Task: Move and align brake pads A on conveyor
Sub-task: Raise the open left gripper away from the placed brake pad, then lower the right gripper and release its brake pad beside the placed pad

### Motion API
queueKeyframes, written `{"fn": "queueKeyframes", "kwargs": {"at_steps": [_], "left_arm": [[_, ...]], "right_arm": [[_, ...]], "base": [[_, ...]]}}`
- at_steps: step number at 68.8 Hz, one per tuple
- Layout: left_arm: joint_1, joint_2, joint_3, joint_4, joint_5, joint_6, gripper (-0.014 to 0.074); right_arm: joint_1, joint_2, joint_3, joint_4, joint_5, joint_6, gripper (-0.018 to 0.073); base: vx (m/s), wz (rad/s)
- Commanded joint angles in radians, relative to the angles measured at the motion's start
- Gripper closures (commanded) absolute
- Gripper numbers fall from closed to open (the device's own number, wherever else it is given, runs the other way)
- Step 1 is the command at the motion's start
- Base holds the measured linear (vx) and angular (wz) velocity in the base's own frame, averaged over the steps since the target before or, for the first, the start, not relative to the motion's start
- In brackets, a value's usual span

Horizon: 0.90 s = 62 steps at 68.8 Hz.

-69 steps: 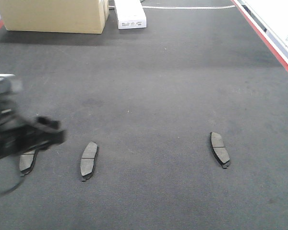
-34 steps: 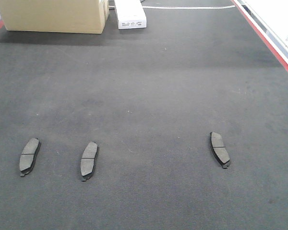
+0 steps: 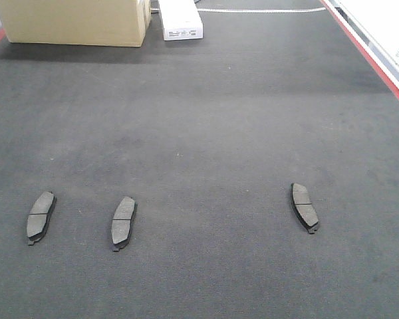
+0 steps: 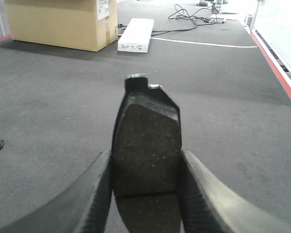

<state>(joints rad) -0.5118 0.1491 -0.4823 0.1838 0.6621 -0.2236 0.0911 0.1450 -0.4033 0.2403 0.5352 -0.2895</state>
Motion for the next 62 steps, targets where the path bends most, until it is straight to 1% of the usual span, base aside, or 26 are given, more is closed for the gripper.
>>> {"fn": "queueKeyframes", "kwargs": {"at_steps": [1, 15, 25, 32, 38, 46, 59, 62], "left_arm": [[-0.003, 0.012, -0.022, -0.001, -0.066, 0.003, 0.0129], [-0.003, 0.012, -0.022, -0.001, -0.066, 0.003, 0.0129], [-0.003, 0.012, -0.022, -0.002, -0.066, 0.003, 0.0129], [-0.003, 0.012, -0.022, -0.002, -0.066, 0.003, 0.0129], [-0.003, 0.012, -0.022, -0.002, -0.066, 0.003, 0.0129], [-0.003, 0.012, -0.022, -0.002, -0.066, 0.003, 0.0129], [-0.003, 0.012, -0.022, -0.002, -0.066, 0.003, 0.0129], [-0.003, 0.012, -0.022, -0.003, -0.066, 0.003, 0.0129]], "right_arm": [[-0.007, 0.013, -0.028, 0.003, -0.093, -0.005, 0.0561], [-0.007, 0.013, -0.028, 0.003, -0.084, -0.003, 0.0561], [-0.007, 0.076, -0.038, 0.009, -0.086, 0.013, 0.0560], [-0.007, 0.183, -0.077, 0.011, -0.065, 0.048, 0.0555], [-0.007, 0.298, -0.126, 0.011, -0.045, 0.089, 0.0552], [-0.007, 0.471, -0.193, 0.012, -0.014, 0.119, 0.0552], [-0.007, 0.762, -0.279, 0.017, 0.009, 0.125, 0.0547], [-0.007, 0.826, -0.300, 0.019, 0.025, 0.140, 0.0546]], "base": [[0.00, 0.00], [0.00, 0.00], [0.00, 0.00], [0.00, 0.00], [0.00, 0.00], [0.00, 0.00], [0.00, 0.00], [0.00, 0.00]]}}
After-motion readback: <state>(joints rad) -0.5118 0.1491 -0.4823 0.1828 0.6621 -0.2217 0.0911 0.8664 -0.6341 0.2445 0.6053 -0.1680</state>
